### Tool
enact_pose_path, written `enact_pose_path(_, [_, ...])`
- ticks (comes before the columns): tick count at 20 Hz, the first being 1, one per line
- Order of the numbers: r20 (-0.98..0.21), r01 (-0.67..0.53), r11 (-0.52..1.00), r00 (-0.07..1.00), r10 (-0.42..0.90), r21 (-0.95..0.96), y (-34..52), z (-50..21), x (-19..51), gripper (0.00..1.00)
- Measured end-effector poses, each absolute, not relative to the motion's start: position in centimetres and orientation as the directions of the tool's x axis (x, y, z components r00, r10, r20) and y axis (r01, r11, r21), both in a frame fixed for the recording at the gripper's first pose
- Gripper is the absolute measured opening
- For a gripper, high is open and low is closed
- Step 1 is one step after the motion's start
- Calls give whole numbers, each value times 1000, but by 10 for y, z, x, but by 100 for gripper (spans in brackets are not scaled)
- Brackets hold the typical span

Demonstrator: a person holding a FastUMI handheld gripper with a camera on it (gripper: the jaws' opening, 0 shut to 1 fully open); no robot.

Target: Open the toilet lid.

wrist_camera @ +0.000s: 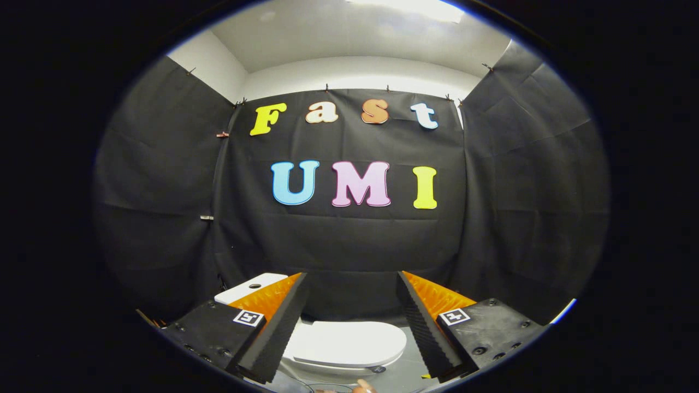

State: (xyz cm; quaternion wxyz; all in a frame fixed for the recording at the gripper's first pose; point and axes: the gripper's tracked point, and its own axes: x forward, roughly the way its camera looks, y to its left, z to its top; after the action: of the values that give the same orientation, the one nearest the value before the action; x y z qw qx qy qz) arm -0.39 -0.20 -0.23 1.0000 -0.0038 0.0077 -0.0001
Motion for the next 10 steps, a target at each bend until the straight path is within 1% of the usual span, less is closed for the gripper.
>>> enact_pose_path(10, [-5, 3, 1000, 1000, -3, 1, -2, 0, -5, 100])
